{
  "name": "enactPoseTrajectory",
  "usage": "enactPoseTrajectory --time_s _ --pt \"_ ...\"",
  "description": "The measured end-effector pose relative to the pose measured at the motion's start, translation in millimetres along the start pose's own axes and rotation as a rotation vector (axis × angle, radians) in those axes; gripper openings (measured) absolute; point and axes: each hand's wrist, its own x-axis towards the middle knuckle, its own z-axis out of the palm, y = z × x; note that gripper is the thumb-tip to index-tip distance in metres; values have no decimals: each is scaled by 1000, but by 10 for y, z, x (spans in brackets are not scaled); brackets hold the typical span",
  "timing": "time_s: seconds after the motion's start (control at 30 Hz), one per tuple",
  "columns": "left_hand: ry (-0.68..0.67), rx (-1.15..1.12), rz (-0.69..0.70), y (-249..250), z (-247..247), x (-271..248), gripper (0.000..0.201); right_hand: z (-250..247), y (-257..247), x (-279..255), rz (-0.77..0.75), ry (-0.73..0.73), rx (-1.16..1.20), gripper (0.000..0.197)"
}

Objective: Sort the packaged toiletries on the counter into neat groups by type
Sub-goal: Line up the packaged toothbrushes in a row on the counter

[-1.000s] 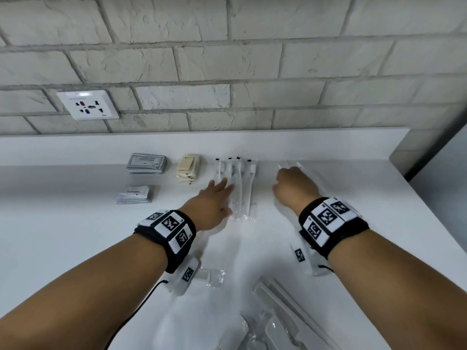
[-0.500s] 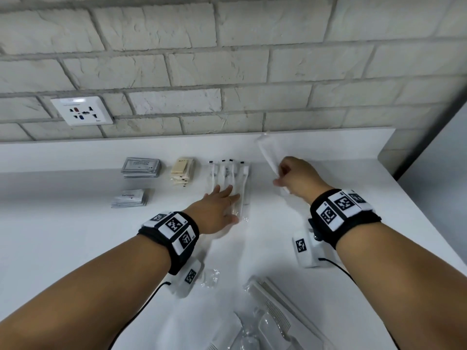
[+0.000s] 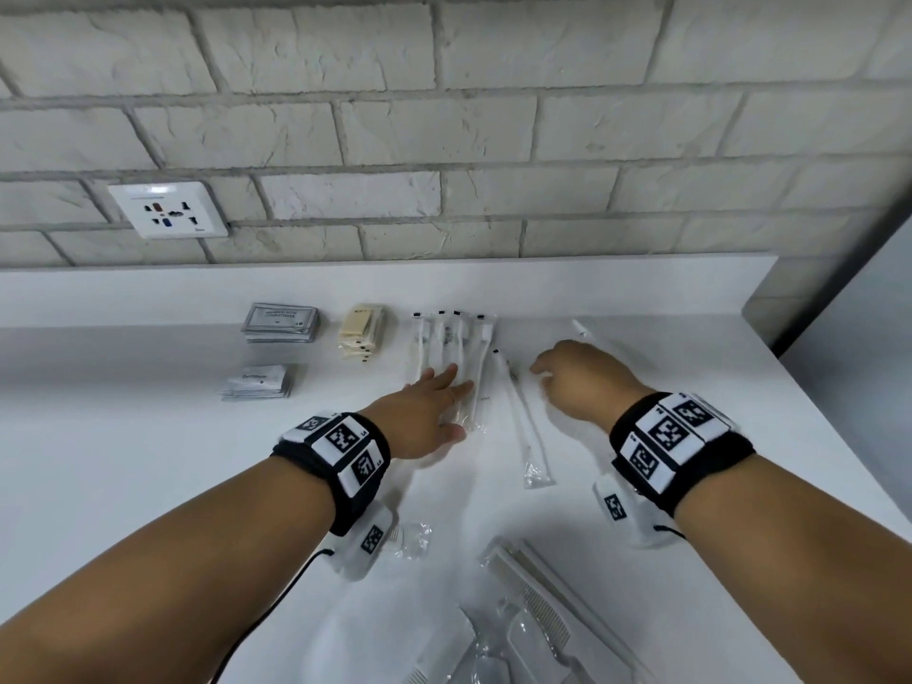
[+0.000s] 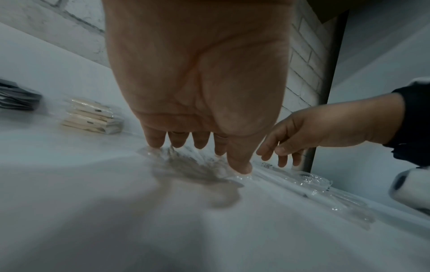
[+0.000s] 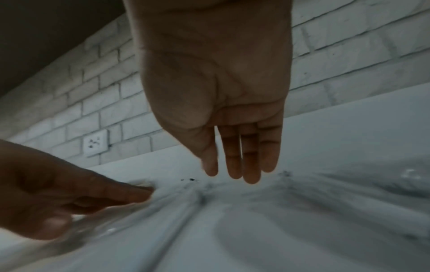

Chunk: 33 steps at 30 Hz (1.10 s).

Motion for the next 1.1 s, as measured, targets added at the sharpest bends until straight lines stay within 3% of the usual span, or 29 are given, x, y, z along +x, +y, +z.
enactPoseTrajectory --time_s 0.1,0.17,0.23,0.4,0.6,0.67,0.73,0.8,0.87,0.9,1.0,1.1 --pt "10 -6 -1 -11 18 21 70 98 -193 -98 -134 -118 1 51" --pt "19 -5 -5 -16 19 26 71 206 -286 -111 -149 -235 -136 54" --pt "14 -6 -9 -16 25 27 71 274 -325 -49 -114 -263 -198 53" --pt "11 -8 -13 -11 46 48 71 258 -400 201 26 -298 31 60" --pt "3 -9 -10 2 22 81 72 192 -596 370 64 -360 122 65" --pt "3 -11 -8 -5 19 83 72 172 -546 362 77 -320 196 64" --pt "8 -15 -2 -15 18 84 73 161 -412 328 96 -153 246 60" --pt "30 -14 6 -23 19 92 73 117 -234 250 143 83 119 48" --pt "62 -8 12 -33 28 105 74 26 -51 138 285 165 -5 40" --pt "71 -9 13 -37 34 109 74 -20 34 83 376 132 -17 39" --pt "51 -21 9 -30 42 109 73 -89 190 -12 610 -162 -39 31" --pt "18 -46 -5 -13 47 110 73 -43 222 -66 630 -234 -71 16"
